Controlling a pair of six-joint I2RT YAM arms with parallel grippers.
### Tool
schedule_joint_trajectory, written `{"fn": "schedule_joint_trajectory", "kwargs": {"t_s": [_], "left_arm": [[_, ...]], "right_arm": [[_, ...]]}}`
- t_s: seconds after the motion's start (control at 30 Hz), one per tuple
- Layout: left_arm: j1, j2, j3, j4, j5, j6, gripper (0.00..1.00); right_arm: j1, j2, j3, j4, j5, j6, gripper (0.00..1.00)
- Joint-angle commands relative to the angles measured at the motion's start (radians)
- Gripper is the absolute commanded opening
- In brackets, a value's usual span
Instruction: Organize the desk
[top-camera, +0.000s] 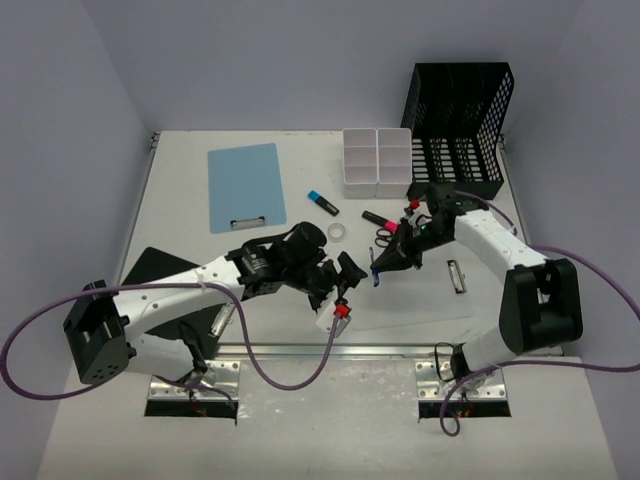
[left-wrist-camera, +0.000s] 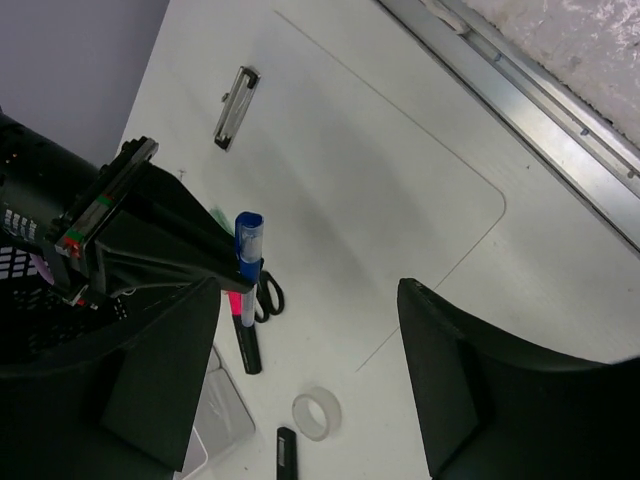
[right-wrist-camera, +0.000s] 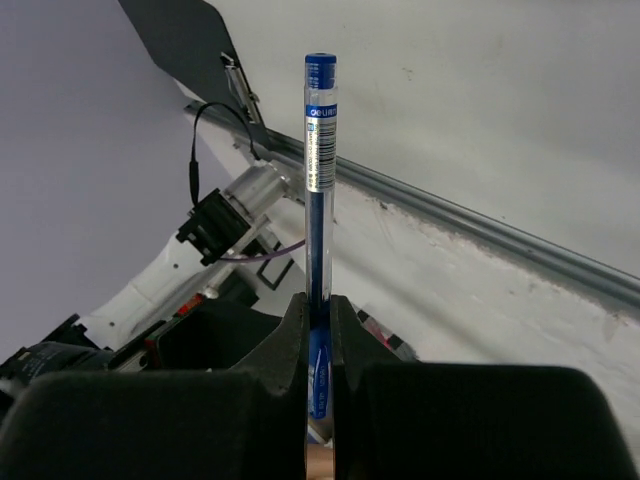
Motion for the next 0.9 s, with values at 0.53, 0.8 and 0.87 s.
{"fn": "schedule_joint_trajectory", "kwargs": {"t_s": [0.53, 0.8, 0.87], "left_arm": [[-0.034, 0.08, 0.033, 0.307, 0.036, -0.097, 0.52], [-0.036, 0.085, 0.002, 0.344, 0.016, -0.155, 0.29], [-0.036, 0.091, 0.008, 0.349, -0.001, -0.192, 0.25]], "right_arm": [[0.007, -0.185, -0.295, 0.616, -0.281, 0.527, 0.01], [0.007, -0.195, -0.36, 0.808, -0.364, 0.674, 0.01], [0.007, -0.196, -0.392, 0.875, -0.392, 0.717, 0.01]]}}
